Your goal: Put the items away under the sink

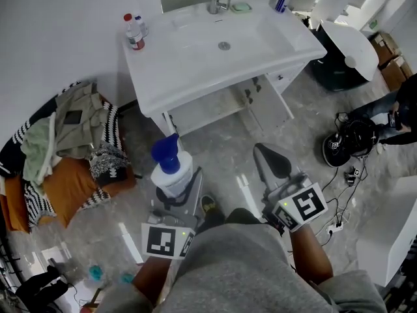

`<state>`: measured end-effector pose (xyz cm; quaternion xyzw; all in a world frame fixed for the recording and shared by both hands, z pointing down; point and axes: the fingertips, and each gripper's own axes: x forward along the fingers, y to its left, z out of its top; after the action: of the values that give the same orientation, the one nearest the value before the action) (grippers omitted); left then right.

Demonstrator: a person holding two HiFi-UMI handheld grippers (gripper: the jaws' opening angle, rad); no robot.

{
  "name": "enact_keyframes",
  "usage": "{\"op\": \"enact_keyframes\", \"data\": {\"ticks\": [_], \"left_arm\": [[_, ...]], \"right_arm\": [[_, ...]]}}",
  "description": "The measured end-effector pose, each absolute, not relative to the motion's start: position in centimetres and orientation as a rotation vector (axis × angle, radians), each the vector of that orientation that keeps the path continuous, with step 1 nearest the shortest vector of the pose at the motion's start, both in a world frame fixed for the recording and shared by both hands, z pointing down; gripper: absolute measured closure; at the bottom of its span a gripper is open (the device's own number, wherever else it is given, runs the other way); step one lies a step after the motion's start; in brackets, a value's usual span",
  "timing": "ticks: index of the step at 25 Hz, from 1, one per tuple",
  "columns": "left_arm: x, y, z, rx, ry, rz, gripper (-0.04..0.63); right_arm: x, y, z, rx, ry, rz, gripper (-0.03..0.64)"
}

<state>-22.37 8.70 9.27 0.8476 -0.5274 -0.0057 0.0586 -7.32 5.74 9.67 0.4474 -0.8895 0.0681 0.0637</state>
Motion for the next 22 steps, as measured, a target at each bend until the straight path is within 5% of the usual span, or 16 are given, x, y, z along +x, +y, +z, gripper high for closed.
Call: {"op": "enact_keyframes", "data": {"ticks": [22], "left_arm": [[-20.3, 5.1, 9.9, 2.569, -1.561, 0.001, 0.382]], "right_arm": [[-6.3, 1.1, 8.9, 1.315, -2.726, 0.175, 0.617]]}}
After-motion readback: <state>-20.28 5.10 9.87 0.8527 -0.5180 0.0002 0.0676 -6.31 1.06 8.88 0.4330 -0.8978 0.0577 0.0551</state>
